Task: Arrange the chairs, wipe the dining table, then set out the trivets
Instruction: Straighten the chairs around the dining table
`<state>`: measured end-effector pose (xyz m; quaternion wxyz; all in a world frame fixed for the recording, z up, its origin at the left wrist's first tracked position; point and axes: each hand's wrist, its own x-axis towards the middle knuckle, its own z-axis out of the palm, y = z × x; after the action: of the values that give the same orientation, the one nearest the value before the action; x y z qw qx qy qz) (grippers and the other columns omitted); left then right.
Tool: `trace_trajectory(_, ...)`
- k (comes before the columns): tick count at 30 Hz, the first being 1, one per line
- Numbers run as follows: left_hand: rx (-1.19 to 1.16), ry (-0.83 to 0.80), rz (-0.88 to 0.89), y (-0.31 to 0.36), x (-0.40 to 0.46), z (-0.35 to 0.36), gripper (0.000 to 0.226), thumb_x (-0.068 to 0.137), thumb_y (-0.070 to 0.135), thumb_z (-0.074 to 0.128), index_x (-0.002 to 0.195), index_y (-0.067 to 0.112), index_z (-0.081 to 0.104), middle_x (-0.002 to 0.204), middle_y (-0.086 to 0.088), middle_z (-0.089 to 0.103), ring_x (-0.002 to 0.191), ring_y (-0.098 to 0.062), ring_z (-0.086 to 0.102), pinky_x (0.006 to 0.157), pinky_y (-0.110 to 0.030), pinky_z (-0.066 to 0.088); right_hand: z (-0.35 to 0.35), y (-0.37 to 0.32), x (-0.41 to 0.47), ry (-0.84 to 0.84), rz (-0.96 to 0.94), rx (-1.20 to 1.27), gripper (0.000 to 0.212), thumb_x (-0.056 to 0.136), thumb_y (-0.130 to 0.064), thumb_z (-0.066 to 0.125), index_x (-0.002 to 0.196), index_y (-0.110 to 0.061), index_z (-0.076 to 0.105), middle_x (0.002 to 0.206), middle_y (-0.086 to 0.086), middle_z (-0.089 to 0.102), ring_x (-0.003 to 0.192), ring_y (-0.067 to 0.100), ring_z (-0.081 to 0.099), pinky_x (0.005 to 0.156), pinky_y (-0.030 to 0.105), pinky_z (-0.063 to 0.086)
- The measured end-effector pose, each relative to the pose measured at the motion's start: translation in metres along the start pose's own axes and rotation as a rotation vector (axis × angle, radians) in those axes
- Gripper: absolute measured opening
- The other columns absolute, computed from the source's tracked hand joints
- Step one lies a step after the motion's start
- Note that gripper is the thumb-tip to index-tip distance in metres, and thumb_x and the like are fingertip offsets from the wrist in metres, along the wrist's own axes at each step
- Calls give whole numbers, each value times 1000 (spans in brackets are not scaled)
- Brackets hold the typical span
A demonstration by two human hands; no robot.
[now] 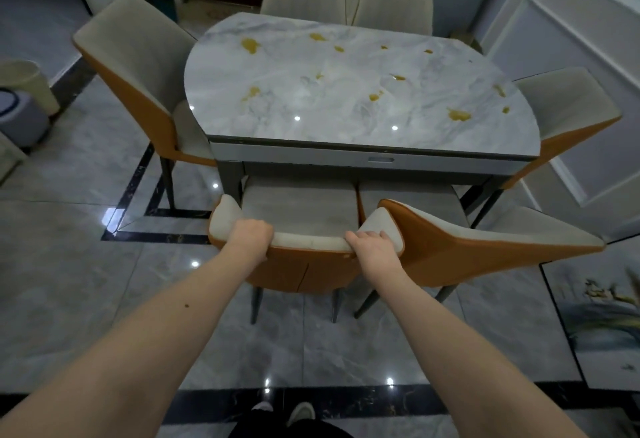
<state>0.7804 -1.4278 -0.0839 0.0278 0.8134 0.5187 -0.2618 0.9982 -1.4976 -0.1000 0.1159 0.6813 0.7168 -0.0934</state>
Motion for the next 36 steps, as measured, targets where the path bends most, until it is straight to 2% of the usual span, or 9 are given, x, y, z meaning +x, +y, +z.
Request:
trace_trajectory(8,0,19,20,-2,9,5,34,88,31,64,117,15,57,118,-5,61,111,-23,58,87,-33,46,-3,6,9,-42,-42,-59,64,85,-6,64,138,-22,32,138,6,49,130,29,42,114,47,24)
trace_trajectory(18,-1,-28,-7,2,9,2,37,83,24,69,117,15,57,116,-4,61,108,-23,59,88,-34,47,4,5,3,33,-28,-65,60,83,-7,65,134,-21,36,133,6,53,125,27,46,112,43,28)
trace_trajectory(22,-24,-108,6,9,7,-8,49,82,35,71,122,14,54,119,-5,59,110,-23,58,93,-35,47,0,11,-2,55,-6,-43,51,89,-16,61,135,-18,40,132,6,53,123,26,48,107,37,34)
trace_trajectory(26,-141,-55,153,42,5,-34,55,82,50,66,122,14,55,118,-5,59,109,-25,58,88,-33,46,1,29,-17,131,49,6,49,88,-21,62,134,-20,44,132,3,53,122,22,48,104,34,36)
trace_trajectory(30,-213,35,318,96,3,-61,50,86,45,63,124,14,52,119,-6,58,109,-26,57,89,-35,45,-2,57,-38,180,128,29,48,88,-21,62,133,-21,45,128,2,55,117,21,51,102,34,38)
trace_trajectory(36,-219,100,378,168,20,-87,51,87,37,64,130,15,46,119,-5,58,107,-24,58,90,-35,50,0,130,-61,217,232,57,49,88,-22,64,133,-18,46,133,3,54,124,21,49,105,35,37)
